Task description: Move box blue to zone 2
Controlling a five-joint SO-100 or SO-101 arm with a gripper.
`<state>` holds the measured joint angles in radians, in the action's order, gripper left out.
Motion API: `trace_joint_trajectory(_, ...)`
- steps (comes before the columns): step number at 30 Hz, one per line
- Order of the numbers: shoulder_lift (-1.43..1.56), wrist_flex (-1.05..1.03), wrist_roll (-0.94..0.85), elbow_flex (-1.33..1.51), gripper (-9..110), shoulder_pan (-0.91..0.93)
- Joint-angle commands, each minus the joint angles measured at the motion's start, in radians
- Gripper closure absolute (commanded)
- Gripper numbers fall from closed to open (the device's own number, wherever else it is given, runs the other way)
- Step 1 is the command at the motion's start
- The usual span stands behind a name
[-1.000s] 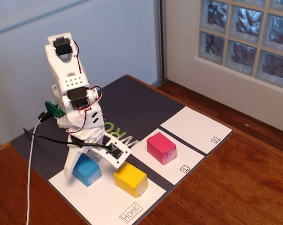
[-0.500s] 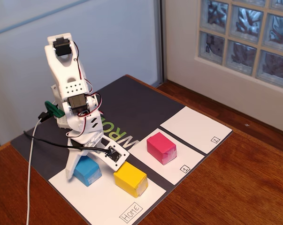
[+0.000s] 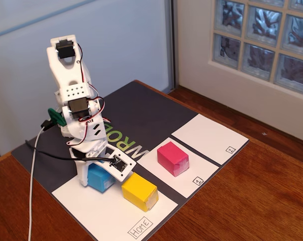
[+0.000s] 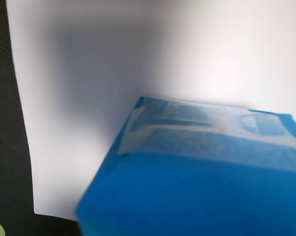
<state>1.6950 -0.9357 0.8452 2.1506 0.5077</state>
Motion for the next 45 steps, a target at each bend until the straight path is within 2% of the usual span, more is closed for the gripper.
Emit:
trace_joint_trajectory(1,0.071,-0.046,-0.008,-0.052,102,0.000)
trace_joint_trajectory(14,0.253,-0.242,0.066,-0.127,102,0.009)
trace_joint_trajectory(25,0.466,-0.483,0.249,-0.137,102,-0.075)
trace_joint_trajectory(32,0.598,-0.597,0.469,-0.137,102,-0.245)
trace_joint_trajectory(37,0.657,-0.641,0.650,-0.137,102,-0.431)
trace_joint_trajectory(45,0.584,-0.666,0.931,-0.161,102,-0.746)
